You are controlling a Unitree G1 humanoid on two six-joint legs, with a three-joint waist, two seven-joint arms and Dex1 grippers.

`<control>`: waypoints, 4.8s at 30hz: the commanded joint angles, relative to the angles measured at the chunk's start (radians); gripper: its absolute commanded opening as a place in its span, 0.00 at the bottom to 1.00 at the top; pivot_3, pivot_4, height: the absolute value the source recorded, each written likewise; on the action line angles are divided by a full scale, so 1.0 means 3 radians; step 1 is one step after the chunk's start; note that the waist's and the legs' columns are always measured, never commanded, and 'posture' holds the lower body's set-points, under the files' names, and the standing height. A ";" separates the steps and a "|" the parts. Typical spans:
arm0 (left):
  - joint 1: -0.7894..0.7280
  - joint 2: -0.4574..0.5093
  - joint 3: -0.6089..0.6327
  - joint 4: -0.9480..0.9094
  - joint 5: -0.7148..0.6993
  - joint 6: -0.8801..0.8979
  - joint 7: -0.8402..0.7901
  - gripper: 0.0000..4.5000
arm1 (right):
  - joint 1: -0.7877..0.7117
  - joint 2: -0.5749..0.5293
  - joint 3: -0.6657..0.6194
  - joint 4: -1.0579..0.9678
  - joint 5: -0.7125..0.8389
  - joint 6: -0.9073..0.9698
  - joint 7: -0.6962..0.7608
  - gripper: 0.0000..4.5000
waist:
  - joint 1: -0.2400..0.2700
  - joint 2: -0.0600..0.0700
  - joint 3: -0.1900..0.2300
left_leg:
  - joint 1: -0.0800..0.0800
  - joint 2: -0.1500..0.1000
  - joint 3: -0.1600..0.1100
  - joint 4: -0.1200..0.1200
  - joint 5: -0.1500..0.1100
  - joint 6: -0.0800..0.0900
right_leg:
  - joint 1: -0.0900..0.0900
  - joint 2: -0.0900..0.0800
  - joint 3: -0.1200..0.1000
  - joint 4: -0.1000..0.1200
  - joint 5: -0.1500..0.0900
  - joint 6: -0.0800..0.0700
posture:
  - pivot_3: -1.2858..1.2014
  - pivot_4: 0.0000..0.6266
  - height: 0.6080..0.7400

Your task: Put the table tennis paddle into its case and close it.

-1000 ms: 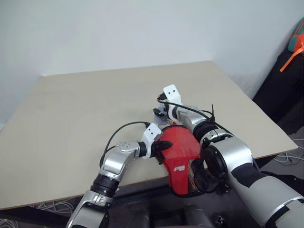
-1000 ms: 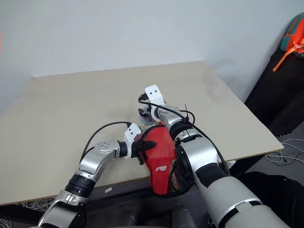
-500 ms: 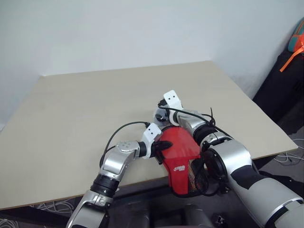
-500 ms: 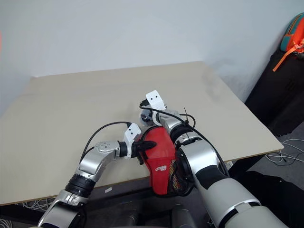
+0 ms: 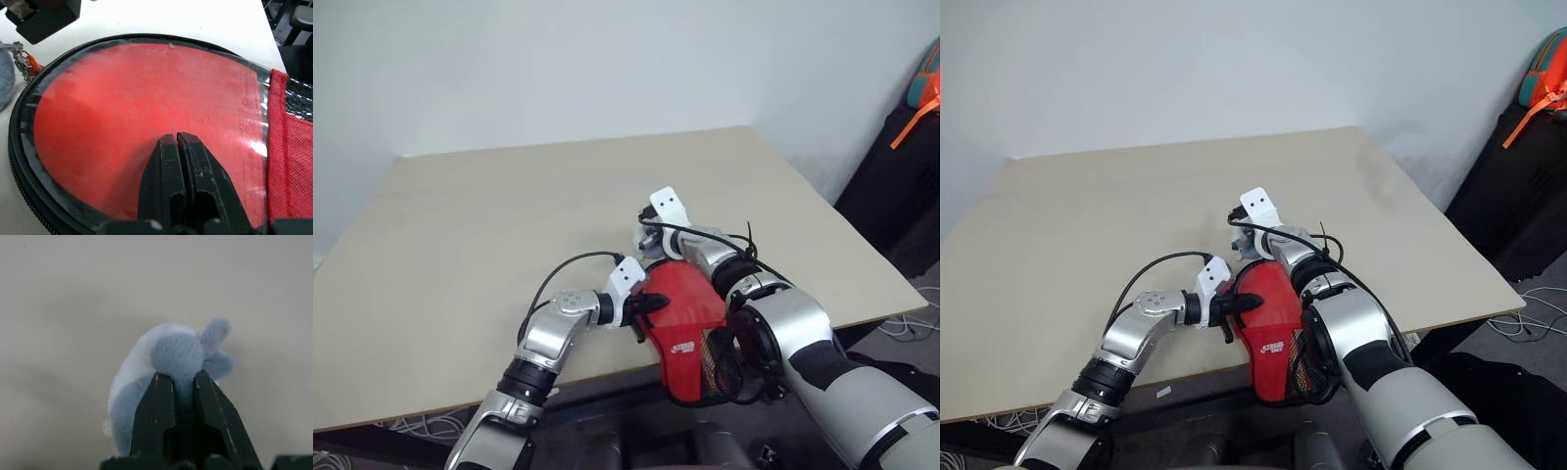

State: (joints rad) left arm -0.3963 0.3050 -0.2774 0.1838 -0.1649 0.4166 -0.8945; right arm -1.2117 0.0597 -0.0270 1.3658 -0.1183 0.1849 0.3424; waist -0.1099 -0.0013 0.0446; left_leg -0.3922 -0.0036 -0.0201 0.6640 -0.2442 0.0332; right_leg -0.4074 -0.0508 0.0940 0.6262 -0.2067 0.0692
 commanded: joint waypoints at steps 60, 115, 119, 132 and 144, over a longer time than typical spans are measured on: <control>-0.0577 -0.0275 -0.0260 0.1495 0.0389 -0.0876 -0.0364 0.00 | 0.2818 -0.1854 -0.0280 -0.5216 0.0972 0.2868 -0.0063 0.52 | 0.0214 0.0007 -0.0034 | -0.0001 -0.0001 0.0009 0.0018 0.0002 0.0007 | 0.0014 -0.0002 0.0002 -0.0009 -0.0015 0.0021 | 0.52 0.00 1.00; -0.0665 -0.0409 -0.0201 0.1732 0.0433 -0.1002 -0.0238 0.00 | 0.2613 -0.2907 0.0792 -0.4841 0.0826 0.2355 0.1797 0.52 | 0.0217 -0.0009 -0.0044 | 0.0000 0.0002 0.0017 0.0022 0.0002 0.0010 | 0.0012 -0.0002 0.0006 -0.0011 -0.0020 0.0016 | 0.52 0.00 1.00; -0.0673 -0.0413 -0.0207 0.1744 0.0439 -0.1002 -0.0241 0.00 | 0.2645 -0.2815 0.0890 -0.4786 0.0798 0.2346 0.1775 0.52 | 0.0216 -0.0019 -0.0052 | 0.0001 0.0003 0.0016 0.0022 0.0002 0.0010 | 0.0013 -0.0001 0.0004 -0.0011 -0.0020 0.0015 | 0.52 0.00 1.00; -0.0623 -0.0395 -0.0186 0.1640 0.0469 -0.0951 -0.0253 0.00 | 0.2643 -0.2762 0.1032 -0.4638 0.0710 0.2170 0.1829 0.43 | 0.0214 -0.0057 -0.0078 | 0.0013 0.0007 0.0017 0.0016 0.0001 0.0008 | 0.0019 0.0000 0.0003 -0.0011 -0.0021 0.0013 | 0.52 0.00 1.00; -0.0722 -0.0398 -0.0192 0.1698 0.0500 -0.0953 -0.0349 0.00 | 0.2925 -0.2940 0.0928 -0.4976 0.0726 0.2192 0.1825 0.00 | 0.0213 -0.0059 -0.0077 | 0.0045 0.0009 0.0017 0.0010 -0.0007 0.0006 | 0.0048 0.0000 0.0002 -0.0015 -0.0028 0.0016 | 0.52 0.00 1.00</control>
State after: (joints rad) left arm -0.6107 0.1786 -0.3154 0.6556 -0.0500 0.1103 -0.9906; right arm -0.3538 -0.8097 0.2407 -0.1200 0.0963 0.8212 0.8759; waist -0.0459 -0.0190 0.0214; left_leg -0.3778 -0.0009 -0.0149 0.6670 -0.2468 0.0349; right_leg -0.3924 -0.0509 0.0947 0.6218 -0.2157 0.0743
